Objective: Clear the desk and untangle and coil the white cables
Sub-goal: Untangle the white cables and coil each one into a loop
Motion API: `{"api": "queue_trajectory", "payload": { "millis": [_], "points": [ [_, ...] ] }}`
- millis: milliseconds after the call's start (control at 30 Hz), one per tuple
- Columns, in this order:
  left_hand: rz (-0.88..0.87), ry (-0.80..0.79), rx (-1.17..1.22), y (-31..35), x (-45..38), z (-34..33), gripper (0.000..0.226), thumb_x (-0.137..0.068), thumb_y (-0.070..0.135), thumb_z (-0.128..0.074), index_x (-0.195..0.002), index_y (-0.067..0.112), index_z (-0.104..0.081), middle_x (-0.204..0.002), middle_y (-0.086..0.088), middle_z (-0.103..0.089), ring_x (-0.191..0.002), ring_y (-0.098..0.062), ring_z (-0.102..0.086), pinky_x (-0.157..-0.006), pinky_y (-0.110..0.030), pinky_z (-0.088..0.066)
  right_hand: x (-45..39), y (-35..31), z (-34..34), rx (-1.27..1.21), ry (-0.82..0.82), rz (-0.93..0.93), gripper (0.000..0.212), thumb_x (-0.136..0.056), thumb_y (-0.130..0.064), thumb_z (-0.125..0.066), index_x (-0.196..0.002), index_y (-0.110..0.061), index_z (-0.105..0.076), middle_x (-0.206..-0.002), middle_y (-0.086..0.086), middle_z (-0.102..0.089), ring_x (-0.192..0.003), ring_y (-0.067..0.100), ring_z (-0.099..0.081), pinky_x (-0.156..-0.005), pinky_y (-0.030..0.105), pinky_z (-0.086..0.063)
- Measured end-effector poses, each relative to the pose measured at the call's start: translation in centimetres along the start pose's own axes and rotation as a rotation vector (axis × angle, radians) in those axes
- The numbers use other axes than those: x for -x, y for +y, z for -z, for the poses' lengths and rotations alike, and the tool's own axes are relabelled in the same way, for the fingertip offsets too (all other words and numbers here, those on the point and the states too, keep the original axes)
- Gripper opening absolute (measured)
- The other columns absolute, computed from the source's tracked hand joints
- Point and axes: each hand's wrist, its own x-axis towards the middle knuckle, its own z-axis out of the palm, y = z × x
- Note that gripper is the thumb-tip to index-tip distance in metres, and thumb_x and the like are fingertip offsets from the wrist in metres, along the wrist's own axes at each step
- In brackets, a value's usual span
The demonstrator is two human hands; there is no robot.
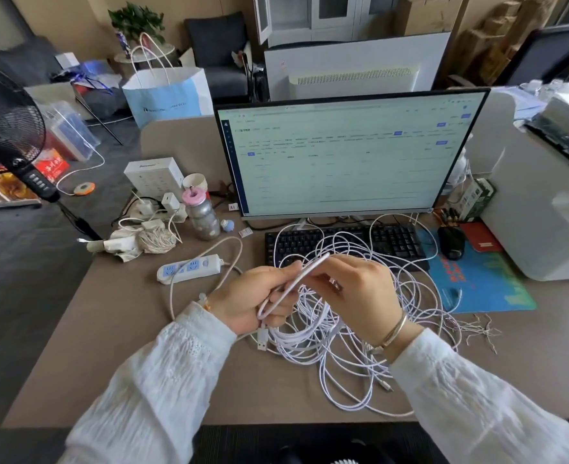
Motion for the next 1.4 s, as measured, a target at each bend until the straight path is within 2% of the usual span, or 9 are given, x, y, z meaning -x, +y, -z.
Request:
{"api": "queue_trajectory", "payload": {
  "millis": [200,333,500,767,867,1000,1133,1200,1400],
  "points": [
    [-0.216,0.173,-0.157,0.3,0.0,0.9,0.035,-0.093,0.038,-0.047,-0.067,0.015,-0.040,-0.050,0.005,-0.033,-0.039,-0.007,-0.024,-0.036,-0.016,-0.021,0.5,0.6,1.6,-0.673,-0.355,-0.668,0.017,-0.078,-0.021,-0.075,-0.089,-0.010,-0.069,-0.076,0.006,-0.072,-0.067,0.021,-0.066,-0.067,0.030,-0.057],
    [-0.214,0.167,-0.176,0.1,-0.2,0.6,0.035,-0.095,0.036,-0.046,-0.069,0.013,-0.042,-0.050,0.003,-0.037,-0.040,-0.011,-0.038,-0.040,-0.019,-0.034,0.9,0.4,1.7,-0.707,-0.390,-0.697,0.004,-0.088,-0.013,-0.065,-0.090,-0.010,-0.065,-0.083,0.009,-0.069,-0.070,0.023,-0.070,-0.069,0.029,-0.058],
    [-0.175,0.051,-0.057,0.4,0.0,0.4,0.028,-0.093,0.034,-0.049,-0.076,0.011,-0.048,-0.049,0.005,-0.026,-0.036,-0.009,-0.027,-0.051,-0.030,-0.048,0.8,0.8,1.3,-0.307,-0.242,-0.443,0.004,-0.090,-0.012,-0.064,-0.090,-0.016,-0.065,-0.077,-0.003,-0.065,-0.051,0.006,-0.056,-0.053,0.017,-0.049],
    [-0.042,0.088,-0.049,0.6,0.1,-0.2,0.038,-0.100,0.033,-0.041,-0.067,0.014,-0.045,-0.045,0.006,-0.022,-0.034,-0.005,-0.018,-0.034,-0.015,-0.021,0.6,0.9,1.0,-0.154,-0.165,-0.280,0.010,-0.085,-0.011,-0.070,-0.095,-0.012,-0.072,-0.080,-0.007,-0.058,-0.061,-0.002,-0.051,-0.063,0.006,-0.042],
    [-0.061,0.088,-0.041,0.6,0.1,-0.4,0.035,-0.094,0.036,-0.045,-0.067,0.015,-0.040,-0.046,0.006,-0.022,-0.033,-0.004,-0.016,-0.033,-0.013,-0.015,0.3,0.6,1.3,-0.477,-0.149,-0.549,0.014,-0.093,-0.021,-0.060,-0.104,-0.018,-0.067,-0.085,-0.007,-0.064,-0.064,0.000,-0.056,-0.058,0.010,-0.044],
    [-0.033,0.059,0.009,1.2,0.5,-0.7,0.033,-0.091,0.038,-0.045,-0.068,0.016,-0.039,-0.046,0.008,-0.022,-0.033,-0.002,-0.017,-0.031,-0.015,-0.013,0.8,1.3,1.4,-0.921,-0.458,-0.755,0.057,-0.082,-0.049,-0.064,-0.133,-0.030,-0.049,-0.126,-0.013,-0.060,-0.114,-0.001,-0.057,-0.092,0.020,-0.048],
    [0.094,-0.028,0.148,1.6,1.1,-0.6,0.032,-0.090,0.040,-0.045,-0.070,0.015,-0.043,-0.044,0.010,-0.023,-0.030,-0.001,-0.022,-0.030,-0.014,-0.021,0.8,1.9,0.9,-0.980,-0.556,-0.731,0.026,-0.081,-0.024,-0.068,-0.101,-0.007,-0.067,-0.080,0.010,-0.070,-0.078,0.028,-0.070,-0.080,0.042,-0.056],
    [0.071,-0.009,0.103,1.1,1.1,-0.4,0.035,-0.092,0.042,-0.044,-0.075,0.012,-0.050,-0.045,0.010,-0.022,-0.033,-0.002,-0.021,-0.036,-0.018,-0.033,0.5,2.3,1.1,-1.001,-0.503,-0.765,0.019,-0.083,-0.022,-0.068,-0.086,-0.003,-0.067,-0.063,0.009,-0.062,-0.062,0.030,-0.066,-0.063,0.035,-0.055],
    [-0.073,0.079,0.081,0.7,1.0,0.3,0.025,-0.090,0.036,-0.051,-0.083,0.012,-0.053,-0.048,0.010,-0.019,-0.034,-0.001,-0.018,-0.034,-0.015,-0.015,0.6,2.2,0.6,-0.943,-0.498,-0.727,0.036,-0.085,-0.035,-0.062,-0.097,-0.002,-0.068,-0.076,0.017,-0.071,-0.067,0.025,-0.068,-0.057,0.027,-0.054]
  ]
}}
